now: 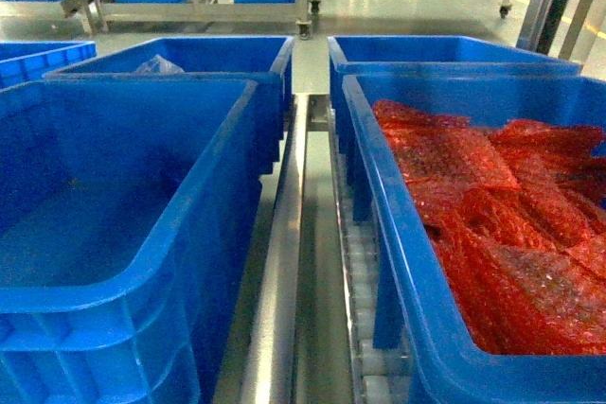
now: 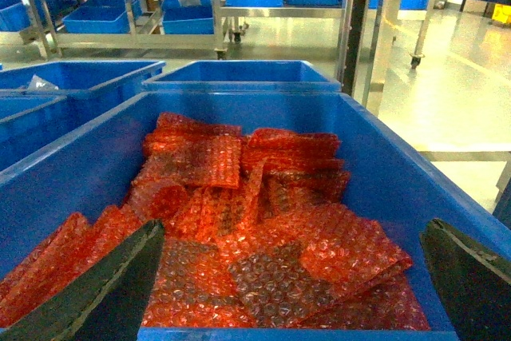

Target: Pick blue part to blue bin on bottom shelf

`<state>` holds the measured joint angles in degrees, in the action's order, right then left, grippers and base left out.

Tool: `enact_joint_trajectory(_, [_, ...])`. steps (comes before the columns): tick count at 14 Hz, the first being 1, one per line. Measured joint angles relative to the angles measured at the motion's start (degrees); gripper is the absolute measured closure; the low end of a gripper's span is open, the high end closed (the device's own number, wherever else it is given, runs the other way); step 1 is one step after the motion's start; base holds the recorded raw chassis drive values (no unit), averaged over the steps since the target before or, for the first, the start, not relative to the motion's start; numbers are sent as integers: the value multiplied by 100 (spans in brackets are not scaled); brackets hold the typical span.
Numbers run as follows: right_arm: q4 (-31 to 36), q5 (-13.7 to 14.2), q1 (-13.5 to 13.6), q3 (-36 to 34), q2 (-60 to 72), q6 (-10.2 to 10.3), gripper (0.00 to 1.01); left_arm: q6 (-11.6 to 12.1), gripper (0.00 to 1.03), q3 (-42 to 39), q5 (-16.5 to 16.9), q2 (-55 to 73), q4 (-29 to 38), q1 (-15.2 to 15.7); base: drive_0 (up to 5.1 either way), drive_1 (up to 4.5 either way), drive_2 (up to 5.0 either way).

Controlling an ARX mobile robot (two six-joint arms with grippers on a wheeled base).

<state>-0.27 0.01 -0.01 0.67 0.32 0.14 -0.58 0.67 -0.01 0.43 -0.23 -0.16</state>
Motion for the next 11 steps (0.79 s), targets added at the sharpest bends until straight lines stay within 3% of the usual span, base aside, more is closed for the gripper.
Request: enact_joint_trajectory(11, [0,0,0,0,0,0,3,0,5,0,0,0,0,0,0,0,0])
